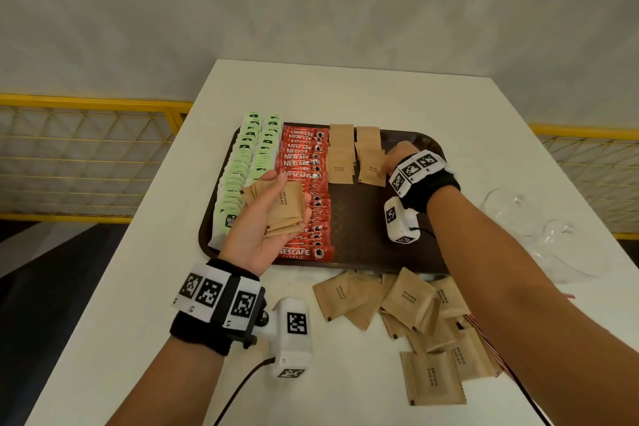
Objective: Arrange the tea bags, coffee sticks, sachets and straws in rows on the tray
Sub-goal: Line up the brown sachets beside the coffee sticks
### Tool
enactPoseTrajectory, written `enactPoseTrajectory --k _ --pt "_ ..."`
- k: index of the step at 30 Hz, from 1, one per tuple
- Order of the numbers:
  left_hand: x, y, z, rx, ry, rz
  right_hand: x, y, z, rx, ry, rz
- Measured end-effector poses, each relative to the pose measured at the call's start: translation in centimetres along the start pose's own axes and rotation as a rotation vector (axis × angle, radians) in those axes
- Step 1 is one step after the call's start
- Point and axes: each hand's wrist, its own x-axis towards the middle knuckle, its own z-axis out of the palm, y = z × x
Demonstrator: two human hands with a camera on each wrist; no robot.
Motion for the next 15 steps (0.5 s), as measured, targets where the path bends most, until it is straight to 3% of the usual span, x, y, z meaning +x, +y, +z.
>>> enactPoseTrajectory --k 7,15 --pt "-0.1 0.1 0.4 0.032 0.008 -0.018 -0.8 -1.3 -0.7 -0.151 -0.004 0.007" --pt "-0.2 0.3 0.7 -0.093 0.008 -0.018 -0.1 -0.4 0.1 -0.138 0.089 0.034"
